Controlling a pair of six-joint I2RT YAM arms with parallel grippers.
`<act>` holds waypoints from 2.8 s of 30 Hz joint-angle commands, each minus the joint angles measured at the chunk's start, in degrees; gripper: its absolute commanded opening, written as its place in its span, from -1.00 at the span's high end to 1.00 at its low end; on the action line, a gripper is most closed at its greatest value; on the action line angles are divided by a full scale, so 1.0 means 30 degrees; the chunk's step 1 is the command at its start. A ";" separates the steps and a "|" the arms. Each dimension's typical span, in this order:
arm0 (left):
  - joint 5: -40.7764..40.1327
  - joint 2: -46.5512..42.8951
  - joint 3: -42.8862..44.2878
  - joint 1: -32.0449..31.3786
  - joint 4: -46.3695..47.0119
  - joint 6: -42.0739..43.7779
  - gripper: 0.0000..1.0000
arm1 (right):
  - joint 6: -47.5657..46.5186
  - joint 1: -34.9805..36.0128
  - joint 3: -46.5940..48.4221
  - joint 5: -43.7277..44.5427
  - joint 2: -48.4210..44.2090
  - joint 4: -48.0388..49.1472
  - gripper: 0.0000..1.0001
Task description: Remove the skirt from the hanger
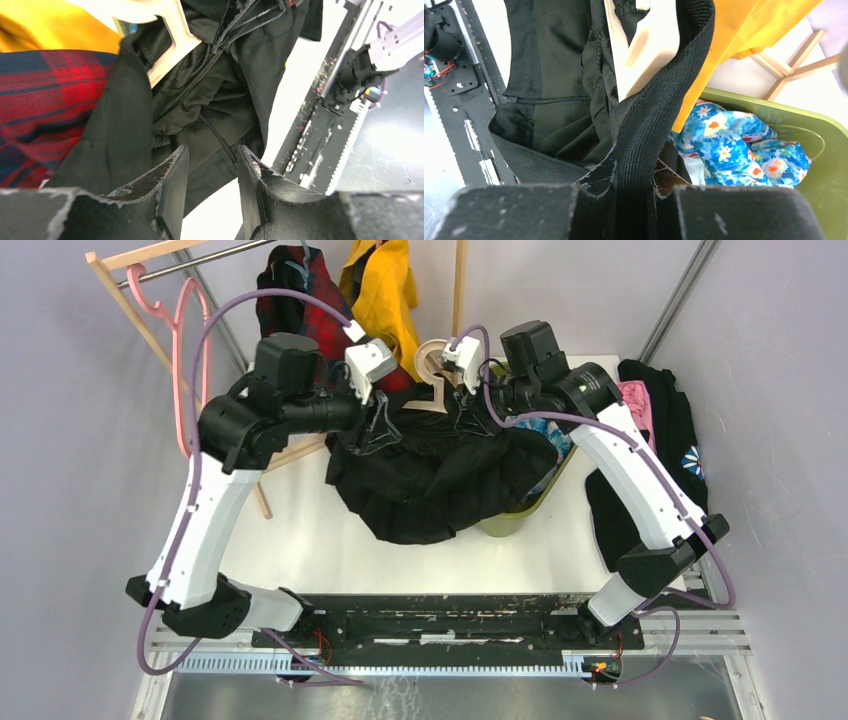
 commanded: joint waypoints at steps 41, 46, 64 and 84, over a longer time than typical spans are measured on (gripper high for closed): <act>-1.0070 0.2959 0.2299 -0.1003 0.3744 0.3237 0.50 | -0.0178 0.0439 -0.1289 -0.2332 -0.3723 0.0905 0.99; -0.8149 0.2745 0.5260 -0.1020 0.3391 0.3537 0.36 | -0.0422 0.0431 -0.1027 -0.2356 -0.3557 0.0735 0.99; 0.1229 0.1466 0.0736 -0.0986 0.1871 0.5008 0.04 | -0.0557 0.0439 -0.1360 -0.2377 -0.3247 0.0720 0.99; 0.4680 0.1835 -0.2243 -0.0988 0.0843 0.4464 -0.03 | -0.1134 0.0446 -0.1891 -0.1816 -0.3774 0.0633 0.99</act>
